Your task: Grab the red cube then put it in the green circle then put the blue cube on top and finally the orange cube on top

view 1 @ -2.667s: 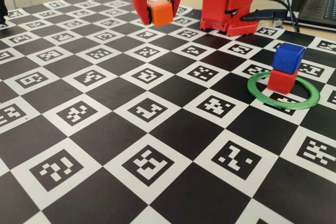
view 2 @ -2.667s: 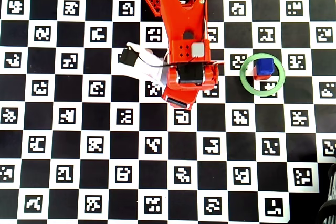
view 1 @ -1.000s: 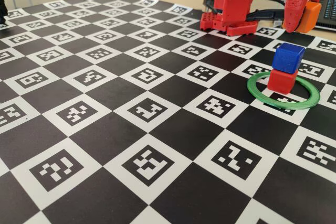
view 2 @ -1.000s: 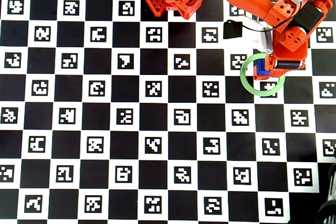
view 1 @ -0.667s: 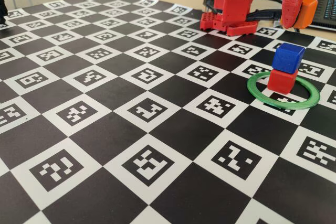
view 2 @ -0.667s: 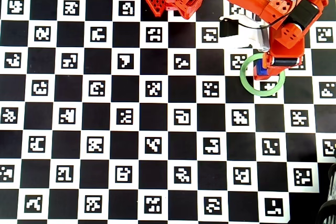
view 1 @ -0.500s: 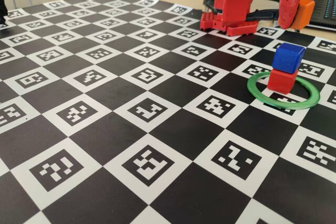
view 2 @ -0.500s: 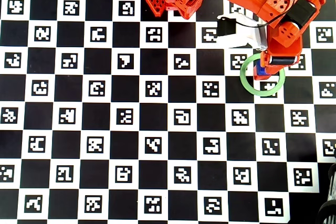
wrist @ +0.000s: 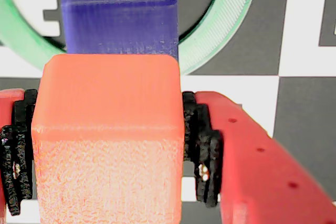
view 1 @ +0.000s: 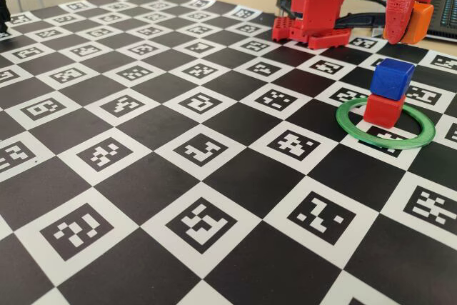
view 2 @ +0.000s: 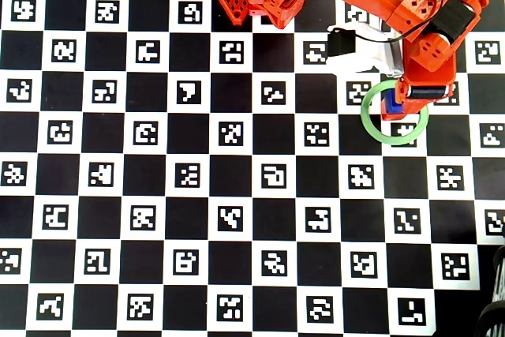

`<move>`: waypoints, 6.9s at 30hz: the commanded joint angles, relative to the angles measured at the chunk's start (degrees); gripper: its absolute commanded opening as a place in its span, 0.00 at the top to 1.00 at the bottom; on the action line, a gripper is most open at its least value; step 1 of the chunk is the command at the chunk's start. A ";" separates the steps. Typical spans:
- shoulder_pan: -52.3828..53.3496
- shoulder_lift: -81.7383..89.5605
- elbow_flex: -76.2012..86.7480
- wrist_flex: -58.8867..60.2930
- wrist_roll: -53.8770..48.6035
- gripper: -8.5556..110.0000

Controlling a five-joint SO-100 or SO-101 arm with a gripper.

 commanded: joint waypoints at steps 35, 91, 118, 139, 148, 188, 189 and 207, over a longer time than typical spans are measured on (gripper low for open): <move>-0.53 1.67 5.19 -5.98 -0.44 0.85; -3.96 4.75 -4.48 5.89 0.18 0.55; 41.22 29.44 10.81 -2.46 -51.68 0.98; 44.38 65.48 68.55 -45.79 -116.72 0.98; 45.70 75.15 79.54 -37.53 -128.06 0.98; 49.75 99.40 89.03 -6.15 -131.48 0.98; 50.01 100.55 89.03 -5.27 -133.15 0.98; 49.66 100.55 89.03 -5.01 -134.82 0.98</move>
